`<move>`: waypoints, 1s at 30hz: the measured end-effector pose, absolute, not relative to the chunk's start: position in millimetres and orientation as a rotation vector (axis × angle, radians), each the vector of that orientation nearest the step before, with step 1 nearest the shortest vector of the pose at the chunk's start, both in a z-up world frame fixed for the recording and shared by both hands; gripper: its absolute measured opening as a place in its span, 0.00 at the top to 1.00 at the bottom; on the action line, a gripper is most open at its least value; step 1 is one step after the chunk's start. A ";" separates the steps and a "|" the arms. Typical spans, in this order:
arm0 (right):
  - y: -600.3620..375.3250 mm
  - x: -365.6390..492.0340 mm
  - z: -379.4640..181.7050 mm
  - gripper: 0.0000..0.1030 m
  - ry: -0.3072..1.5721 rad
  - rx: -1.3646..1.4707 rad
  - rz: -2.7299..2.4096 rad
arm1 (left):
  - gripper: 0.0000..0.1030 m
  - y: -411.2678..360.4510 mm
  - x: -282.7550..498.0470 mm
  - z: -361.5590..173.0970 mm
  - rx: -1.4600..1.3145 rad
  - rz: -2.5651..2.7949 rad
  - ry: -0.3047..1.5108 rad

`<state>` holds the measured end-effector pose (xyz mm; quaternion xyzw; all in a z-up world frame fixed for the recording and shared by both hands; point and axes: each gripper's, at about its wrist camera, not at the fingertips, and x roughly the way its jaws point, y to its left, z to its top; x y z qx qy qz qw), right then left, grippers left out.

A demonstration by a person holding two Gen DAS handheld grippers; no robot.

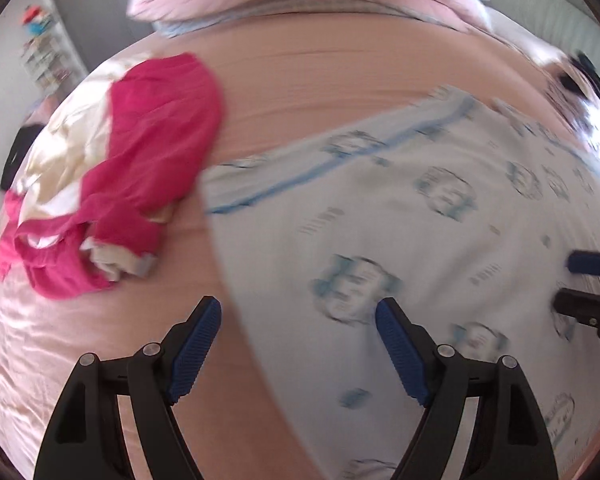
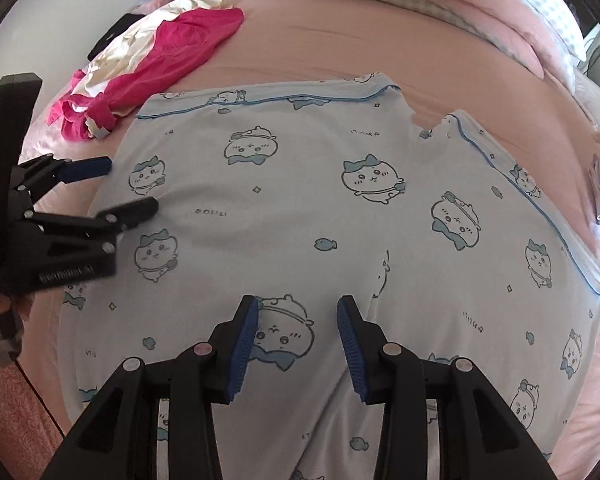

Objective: Fold clothes

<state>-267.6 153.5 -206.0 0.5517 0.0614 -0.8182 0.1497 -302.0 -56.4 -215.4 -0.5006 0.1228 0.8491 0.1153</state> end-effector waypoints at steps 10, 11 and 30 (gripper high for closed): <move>141.3 -355.4 -211.0 0.61 0.129 1.572 -2.346 | 0.22 -39.3 -344.1 -223.3 -1.379 2.428 0.293; 140.4 -364.3 -214.6 0.61 0.128 1.581 -2.342 | 0.22 -45.5 -348.8 -222.1 -1.379 2.442 0.282; 196.3 -247.4 -182.9 0.61 0.047 1.705 -2.327 | 0.23 18.9 -233.2 -224.0 -1.364 2.150 0.483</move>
